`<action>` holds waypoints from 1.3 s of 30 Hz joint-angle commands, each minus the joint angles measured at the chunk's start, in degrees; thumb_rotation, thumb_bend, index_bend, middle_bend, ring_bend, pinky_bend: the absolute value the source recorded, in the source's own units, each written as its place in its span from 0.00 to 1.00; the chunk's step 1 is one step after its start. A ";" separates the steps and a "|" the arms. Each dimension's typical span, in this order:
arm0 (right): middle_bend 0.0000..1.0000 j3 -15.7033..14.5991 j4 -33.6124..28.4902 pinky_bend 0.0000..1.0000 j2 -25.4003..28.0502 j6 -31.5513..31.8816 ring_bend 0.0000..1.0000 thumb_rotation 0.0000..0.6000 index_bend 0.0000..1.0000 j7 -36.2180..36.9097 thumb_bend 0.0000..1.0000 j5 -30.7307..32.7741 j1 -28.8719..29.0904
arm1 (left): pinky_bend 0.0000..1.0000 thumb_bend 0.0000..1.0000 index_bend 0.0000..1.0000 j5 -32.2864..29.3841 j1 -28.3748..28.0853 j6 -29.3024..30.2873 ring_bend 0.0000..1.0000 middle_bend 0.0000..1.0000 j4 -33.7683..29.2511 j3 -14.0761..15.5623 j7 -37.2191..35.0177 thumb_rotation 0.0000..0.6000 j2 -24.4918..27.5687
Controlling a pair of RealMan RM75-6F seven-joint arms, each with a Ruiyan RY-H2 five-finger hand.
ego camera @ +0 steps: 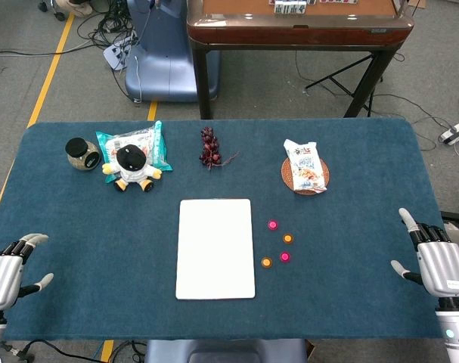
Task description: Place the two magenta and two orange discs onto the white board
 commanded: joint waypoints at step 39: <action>0.98 0.89 -7.02 0.98 -1.51 -13.12 0.98 1.00 0.33 -16.44 0.04 0.30 9.63 | 0.52 0.05 0.33 -0.71 0.84 0.96 0.34 0.30 0.03 -0.32 -3.80 1.00 1.19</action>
